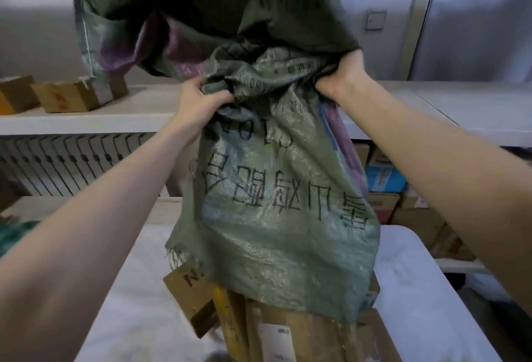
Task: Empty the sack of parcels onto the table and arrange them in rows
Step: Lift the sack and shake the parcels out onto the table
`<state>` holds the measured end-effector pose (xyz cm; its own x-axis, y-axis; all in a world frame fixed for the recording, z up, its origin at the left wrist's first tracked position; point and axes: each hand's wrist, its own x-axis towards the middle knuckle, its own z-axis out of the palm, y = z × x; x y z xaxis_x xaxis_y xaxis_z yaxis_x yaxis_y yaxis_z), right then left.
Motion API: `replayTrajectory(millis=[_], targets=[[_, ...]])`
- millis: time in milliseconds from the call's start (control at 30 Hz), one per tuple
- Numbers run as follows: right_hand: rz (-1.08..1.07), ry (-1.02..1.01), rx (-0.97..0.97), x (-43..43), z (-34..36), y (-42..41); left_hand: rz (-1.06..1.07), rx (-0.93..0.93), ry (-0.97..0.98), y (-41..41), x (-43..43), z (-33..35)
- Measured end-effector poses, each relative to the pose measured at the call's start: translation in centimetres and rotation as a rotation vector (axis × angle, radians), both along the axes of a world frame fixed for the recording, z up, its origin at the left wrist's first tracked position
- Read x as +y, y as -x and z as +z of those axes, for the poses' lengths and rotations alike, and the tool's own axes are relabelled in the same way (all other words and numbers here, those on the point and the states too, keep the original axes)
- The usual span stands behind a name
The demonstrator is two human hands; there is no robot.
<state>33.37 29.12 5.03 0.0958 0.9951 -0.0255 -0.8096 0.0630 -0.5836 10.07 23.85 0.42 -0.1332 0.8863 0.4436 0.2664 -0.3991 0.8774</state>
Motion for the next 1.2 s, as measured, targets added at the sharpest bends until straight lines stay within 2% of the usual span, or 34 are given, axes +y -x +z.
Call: replayTrajectory(millis=[133,233,433,600,667,733,867,900,967,1000,1067,1133,1200], targets=[[0.071,0.063,-0.107,0.0,-3.8,-1.1,-0.003,0.060,0.055,-0.6,-0.1,-3.0],[0.142,0.077,-0.335,-0.4,-3.9,-1.6,0.086,0.069,0.067,-1.2,-0.1,-3.2],[0.209,0.056,-0.931,-0.9,-4.1,-3.3,0.191,-0.030,0.196,-1.8,-0.9,-3.6],[0.129,-0.064,-1.694,-3.8,-3.0,-4.8,0.440,-0.074,0.249,-3.8,-1.3,-3.9],[0.178,-0.078,-1.896,-4.0,-2.8,-6.0,0.364,-0.211,0.287,-4.6,-0.9,-3.8],[0.180,-0.110,-1.825,-3.5,-2.7,-7.0,0.219,-0.289,0.306,-5.4,-0.6,-3.2],[0.209,-0.397,-1.631,-4.1,-1.5,-8.1,0.192,-0.315,0.156,-6.5,-0.1,-1.9],[0.246,-0.464,-1.630,-4.3,-0.9,-8.3,0.168,-0.339,0.102,-6.8,0.2,-1.7],[0.269,-0.586,-1.779,-4.4,0.6,-8.5,0.108,-0.322,0.024,-8.0,-0.2,-1.0],[0.249,-0.640,-1.852,-4.6,1.4,-8.3,0.084,-0.268,-0.013,-8.6,-0.5,-0.6],[0.201,-0.759,-1.828,-4.8,1.9,-7.7,-0.012,-0.152,-0.064,-9.8,-0.9,-0.3],[0.138,-0.784,-1.693,-4.3,1.1,-7.6,-0.165,-0.139,-0.052,-10.8,-1.3,-0.4],[0.011,-0.697,-1.634,-3.8,-0.4,-7.9,-0.239,-0.178,-0.017,-10.9,-0.9,-0.9]])
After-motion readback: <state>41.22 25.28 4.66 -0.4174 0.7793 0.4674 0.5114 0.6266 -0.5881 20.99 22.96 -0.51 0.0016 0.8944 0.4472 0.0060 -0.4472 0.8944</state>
